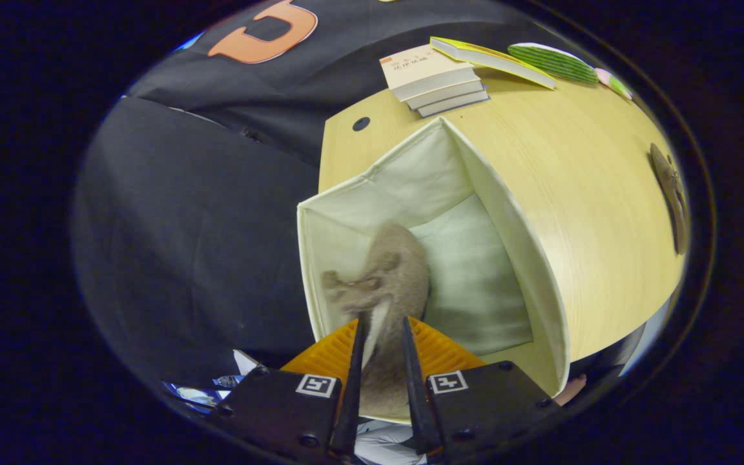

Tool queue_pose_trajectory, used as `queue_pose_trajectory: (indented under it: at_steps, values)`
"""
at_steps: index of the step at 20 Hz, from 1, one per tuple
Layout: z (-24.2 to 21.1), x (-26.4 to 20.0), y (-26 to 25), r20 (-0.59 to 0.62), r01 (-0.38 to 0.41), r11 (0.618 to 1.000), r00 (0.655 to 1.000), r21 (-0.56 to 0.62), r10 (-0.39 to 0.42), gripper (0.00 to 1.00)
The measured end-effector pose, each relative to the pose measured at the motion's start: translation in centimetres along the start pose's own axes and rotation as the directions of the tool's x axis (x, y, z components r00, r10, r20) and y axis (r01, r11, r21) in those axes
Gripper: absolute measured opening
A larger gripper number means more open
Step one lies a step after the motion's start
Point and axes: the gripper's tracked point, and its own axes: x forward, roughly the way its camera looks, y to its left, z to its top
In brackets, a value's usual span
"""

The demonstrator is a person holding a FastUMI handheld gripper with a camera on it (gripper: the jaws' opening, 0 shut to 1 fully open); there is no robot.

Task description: Open the storage box then place both shoes into the box .Put the left shoe in first, then the right shoe, with the right side of both shoes facing outward in a uniform manner.

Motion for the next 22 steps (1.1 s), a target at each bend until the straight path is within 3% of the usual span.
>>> queue_pose_trajectory:
  at_steps: [1, 7, 12, 15, 17, 22]
  values:
    - [-0.5, -0.3, 0.3, -0.014, -0.015, 1.000, 1.000, -0.007, 0.015, 0.48]
    - [-1.4, -2.8, 0.7, 0.002, -0.025, 0.993, 1.000, -0.114, 0.025, 0.72]
    - [-0.7, -8.6, -1.5, 0.046, -0.011, 0.977, 0.999, -0.212, 0.021, 0.72]
    - [0.7, -13.7, -5.9, 0.084, 0.014, 0.953, 0.996, -0.302, 0.013, 0.74]
    - [2.9, -16.8, -10.5, 0.141, 0.069, 0.956, 0.990, -0.285, -0.029, 0.82]
    - [6.8, -23.3, -21.7, 0.231, 0.160, 0.961, 0.967, -0.226, -0.106, 0.85]
